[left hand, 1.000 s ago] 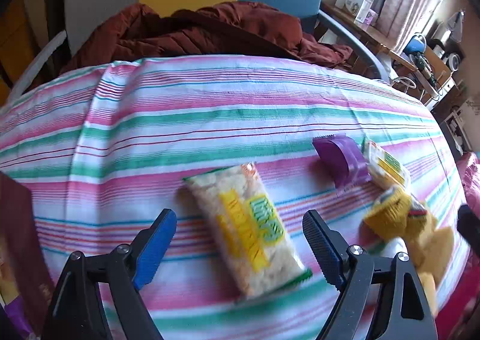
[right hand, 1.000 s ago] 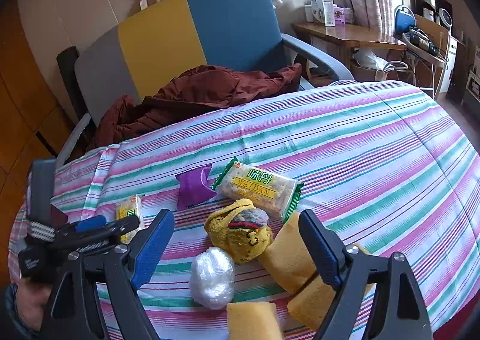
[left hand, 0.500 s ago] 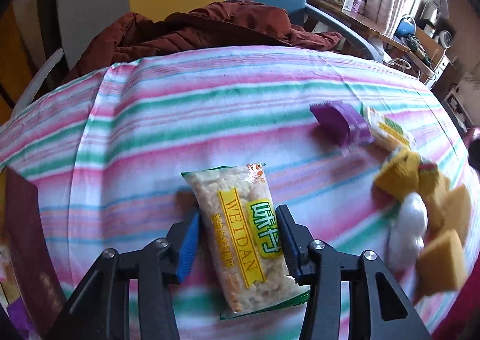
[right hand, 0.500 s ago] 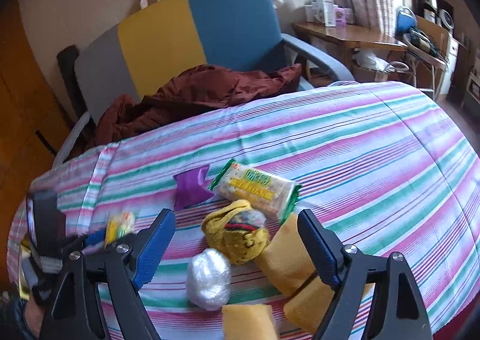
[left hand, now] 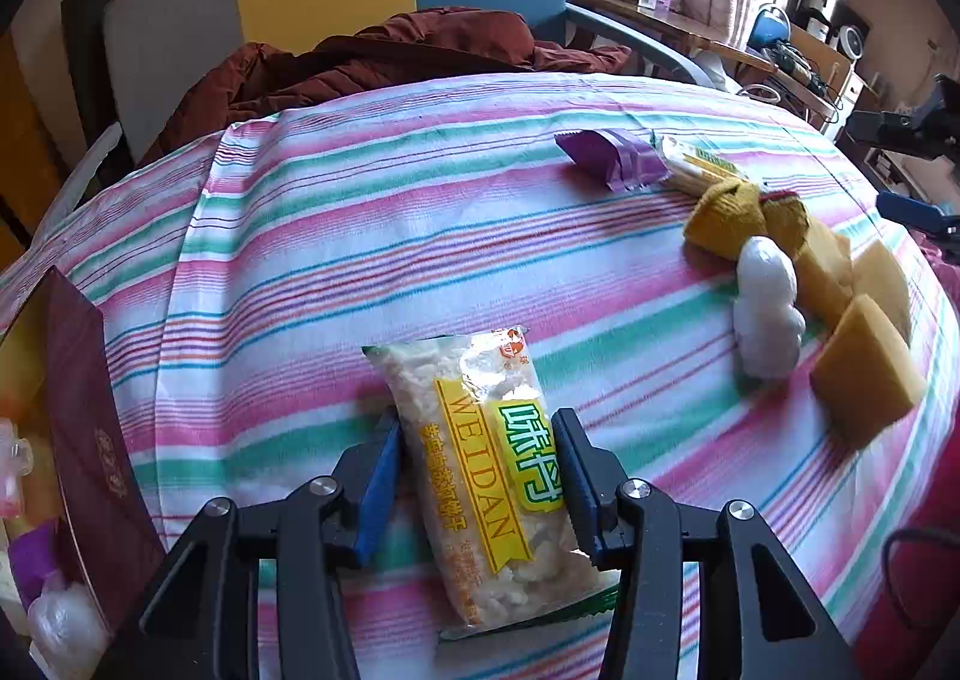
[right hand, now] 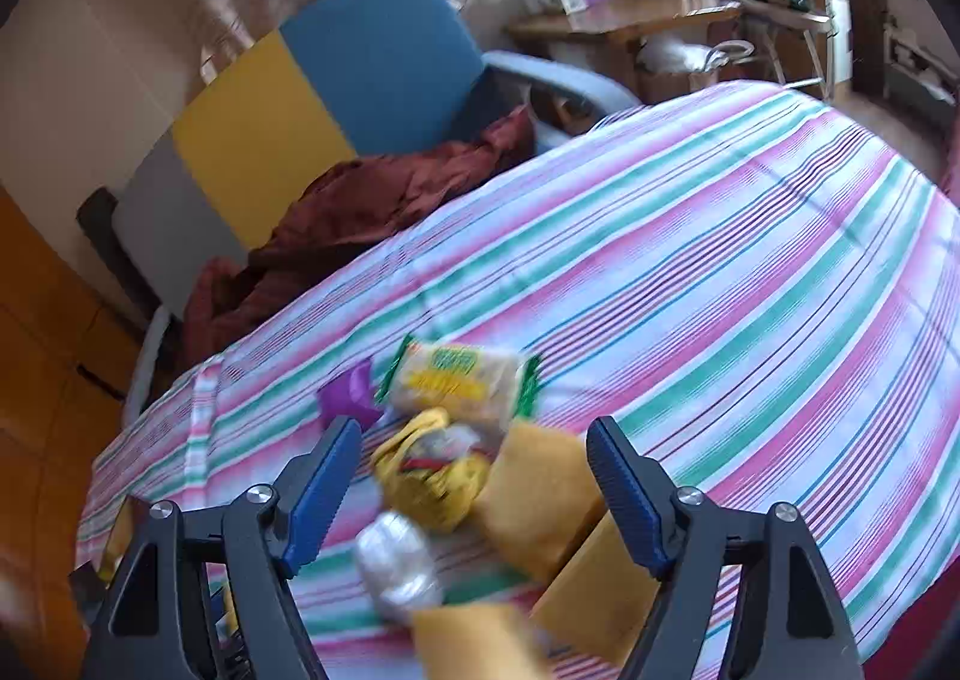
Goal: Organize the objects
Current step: 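Grasp snack bag with left gripper while right gripper grasps yellow sponge, then place snack bag in tray with left gripper while right gripper drops yellow sponge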
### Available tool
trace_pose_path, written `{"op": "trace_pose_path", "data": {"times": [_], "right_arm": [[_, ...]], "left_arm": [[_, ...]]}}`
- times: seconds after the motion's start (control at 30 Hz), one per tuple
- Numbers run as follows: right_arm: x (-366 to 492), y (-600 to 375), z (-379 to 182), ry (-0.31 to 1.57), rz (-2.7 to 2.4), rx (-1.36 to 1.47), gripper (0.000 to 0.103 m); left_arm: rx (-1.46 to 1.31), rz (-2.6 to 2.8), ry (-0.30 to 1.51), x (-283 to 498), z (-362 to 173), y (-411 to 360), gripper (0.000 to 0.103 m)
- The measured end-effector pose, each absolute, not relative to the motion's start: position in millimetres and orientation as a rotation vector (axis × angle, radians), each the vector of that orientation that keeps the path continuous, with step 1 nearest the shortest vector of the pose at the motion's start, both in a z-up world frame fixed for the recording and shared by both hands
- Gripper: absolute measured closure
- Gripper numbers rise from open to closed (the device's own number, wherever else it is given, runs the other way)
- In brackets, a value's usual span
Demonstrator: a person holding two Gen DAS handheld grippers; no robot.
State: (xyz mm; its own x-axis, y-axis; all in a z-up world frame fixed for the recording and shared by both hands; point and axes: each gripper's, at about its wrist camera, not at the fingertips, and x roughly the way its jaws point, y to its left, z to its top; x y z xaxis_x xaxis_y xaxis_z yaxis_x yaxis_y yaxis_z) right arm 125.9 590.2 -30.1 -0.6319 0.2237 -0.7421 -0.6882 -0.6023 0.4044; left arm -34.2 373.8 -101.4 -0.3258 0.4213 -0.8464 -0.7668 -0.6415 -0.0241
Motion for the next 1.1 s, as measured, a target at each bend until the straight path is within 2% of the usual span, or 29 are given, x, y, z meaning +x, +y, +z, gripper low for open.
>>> {"op": "trace_pose_path", "data": {"times": [0.17,0.37,0.4,0.43,0.47,0.5,0.83,1.1], "right_arm": [[118,551,-26,0.817,2.297,-1.139,0.027],[116,513,-61,0.640,2.168,-1.514,0.029],[116,511,-70,0.620,2.139,-1.556,0.037],[118,511,-76,0.620,2.124,-1.577,0.050],[121,512,-82,0.651,2.108,-1.583,0.053],[125,514,-80,0.654,2.100,-1.554,0.065],[152,509,-47,0.668,2.217,-1.337,0.066],[135,473,-4,0.630,2.414,-1.227,0.066]], "left_arm": [[-1.135,2.017,0.509,-30,-100,369,0.054],[-1.133,2.002,0.501,-22,-98,361,0.055],[-1.136,1.996,0.498,-21,-97,360,0.055],[-1.137,1.989,0.494,-19,-96,358,0.055],[-1.134,1.984,0.488,-16,-95,356,0.055],[-1.127,1.983,0.483,-14,-92,353,0.055],[-1.035,2.034,0.404,3,-49,309,0.055],[-0.974,2.152,0.303,0,-10,258,0.055]]}}
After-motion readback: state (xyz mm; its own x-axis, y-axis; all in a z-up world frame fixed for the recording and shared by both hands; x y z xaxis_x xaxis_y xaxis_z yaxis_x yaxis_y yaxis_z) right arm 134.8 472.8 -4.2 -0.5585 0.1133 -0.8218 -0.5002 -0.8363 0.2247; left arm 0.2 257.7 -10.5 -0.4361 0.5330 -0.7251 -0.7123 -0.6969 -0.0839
